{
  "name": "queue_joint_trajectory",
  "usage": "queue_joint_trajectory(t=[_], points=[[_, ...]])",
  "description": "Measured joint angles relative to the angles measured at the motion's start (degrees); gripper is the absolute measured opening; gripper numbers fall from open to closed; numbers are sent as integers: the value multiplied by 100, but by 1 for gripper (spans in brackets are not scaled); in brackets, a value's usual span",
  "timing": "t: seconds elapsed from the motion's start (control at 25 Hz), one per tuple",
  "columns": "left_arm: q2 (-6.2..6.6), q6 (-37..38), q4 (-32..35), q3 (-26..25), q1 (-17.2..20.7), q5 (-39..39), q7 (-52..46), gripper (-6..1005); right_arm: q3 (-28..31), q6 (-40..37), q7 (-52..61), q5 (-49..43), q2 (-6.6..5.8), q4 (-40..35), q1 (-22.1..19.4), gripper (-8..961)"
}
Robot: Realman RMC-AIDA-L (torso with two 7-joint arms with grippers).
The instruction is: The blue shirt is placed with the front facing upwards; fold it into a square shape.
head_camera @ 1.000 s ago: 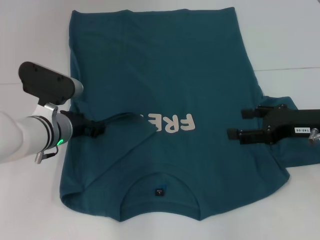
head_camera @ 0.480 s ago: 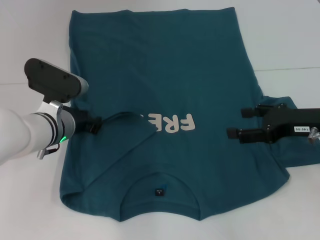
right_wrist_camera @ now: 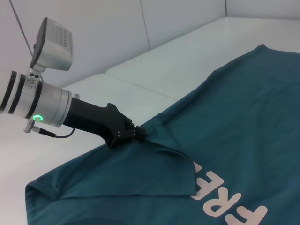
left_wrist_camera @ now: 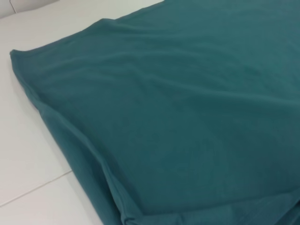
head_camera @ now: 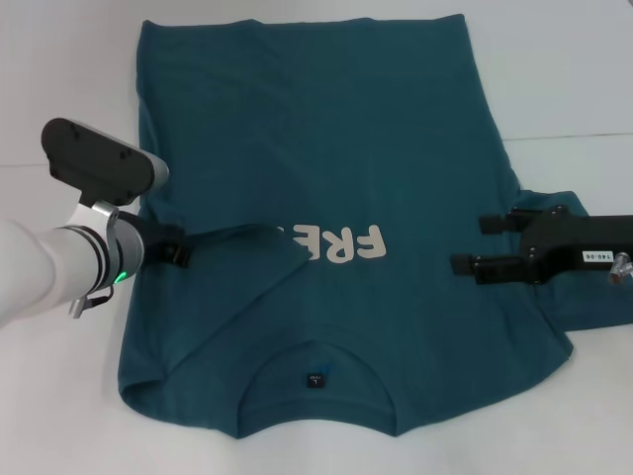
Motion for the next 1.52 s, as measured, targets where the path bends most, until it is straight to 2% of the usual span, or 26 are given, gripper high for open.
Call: queue_joint_trajectory(t=[0.28, 0.56, 0.88, 1.2, 1.4, 1.52], points=[[4, 8, -17, 11, -117, -14, 11, 5, -1, 25, 34, -1, -10, 0, -10, 917], [11, -29, -147, 13, -271, -35, 14, 10, -1, 25, 40, -1, -12, 0, -21, 917], [15, -136, -75, 12, -635, -8, 21, 42, -1, 24, 41, -1, -12, 0, -22, 917], [-5, -444, -29, 41, -695, -11, 64, 75, -1, 24, 41, -48, -3, 2, -36, 917], [-48, -1213, 175, 693, -793, -135, 0, 95, -13, 31, 41, -117, 21, 49, 24, 917], [-47, -1336, 220, 907, -885, -206, -220, 107, -16, 45, 30, -120, 29, 82, 33, 917]])
